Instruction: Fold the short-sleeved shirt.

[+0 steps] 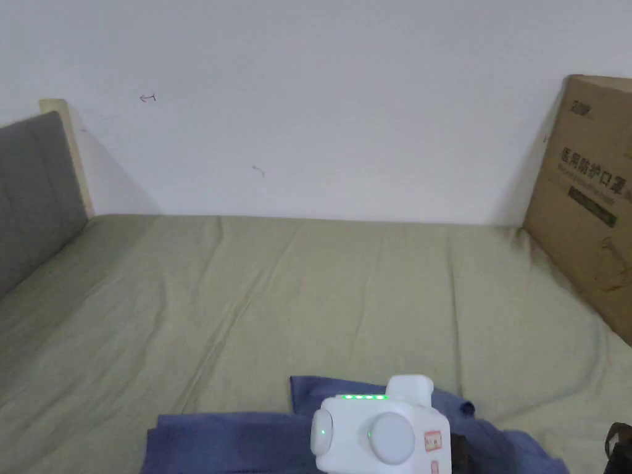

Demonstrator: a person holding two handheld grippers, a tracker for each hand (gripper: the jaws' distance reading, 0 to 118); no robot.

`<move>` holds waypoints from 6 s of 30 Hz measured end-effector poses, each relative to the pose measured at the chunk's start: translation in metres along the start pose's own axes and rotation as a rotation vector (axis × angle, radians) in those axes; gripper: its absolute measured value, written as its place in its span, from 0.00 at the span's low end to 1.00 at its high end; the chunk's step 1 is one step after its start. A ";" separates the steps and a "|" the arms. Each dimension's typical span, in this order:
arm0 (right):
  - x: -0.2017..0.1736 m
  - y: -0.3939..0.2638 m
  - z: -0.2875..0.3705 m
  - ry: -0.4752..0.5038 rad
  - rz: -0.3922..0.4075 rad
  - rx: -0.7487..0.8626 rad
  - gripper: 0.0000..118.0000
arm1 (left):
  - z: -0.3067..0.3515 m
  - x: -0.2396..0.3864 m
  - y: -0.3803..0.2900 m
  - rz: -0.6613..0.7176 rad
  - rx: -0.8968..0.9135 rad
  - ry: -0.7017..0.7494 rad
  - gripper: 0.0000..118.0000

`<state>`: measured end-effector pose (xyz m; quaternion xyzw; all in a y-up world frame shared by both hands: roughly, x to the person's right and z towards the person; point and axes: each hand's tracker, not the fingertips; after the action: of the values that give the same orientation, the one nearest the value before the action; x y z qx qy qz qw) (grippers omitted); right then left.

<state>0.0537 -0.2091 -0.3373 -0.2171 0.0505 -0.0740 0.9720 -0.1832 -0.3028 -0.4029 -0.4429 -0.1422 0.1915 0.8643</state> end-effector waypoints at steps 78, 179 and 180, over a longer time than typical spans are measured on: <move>-0.160 -0.030 -0.363 0.196 0.300 -0.827 0.03 | 0.176 -0.276 0.035 0.276 0.217 0.548 0.02; -0.037 0.016 -0.153 0.145 0.129 -0.479 0.03 | 0.184 -0.261 0.005 -0.097 0.220 0.880 0.02; -0.031 0.003 -0.139 0.140 0.127 -0.499 0.04 | 0.188 -0.257 -0.010 -0.104 0.210 0.885 0.02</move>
<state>0.0051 -0.2591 -0.4620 -0.4409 0.1479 -0.0130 0.8852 -0.4866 -0.2920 -0.3073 -0.3844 0.2389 -0.0464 0.8905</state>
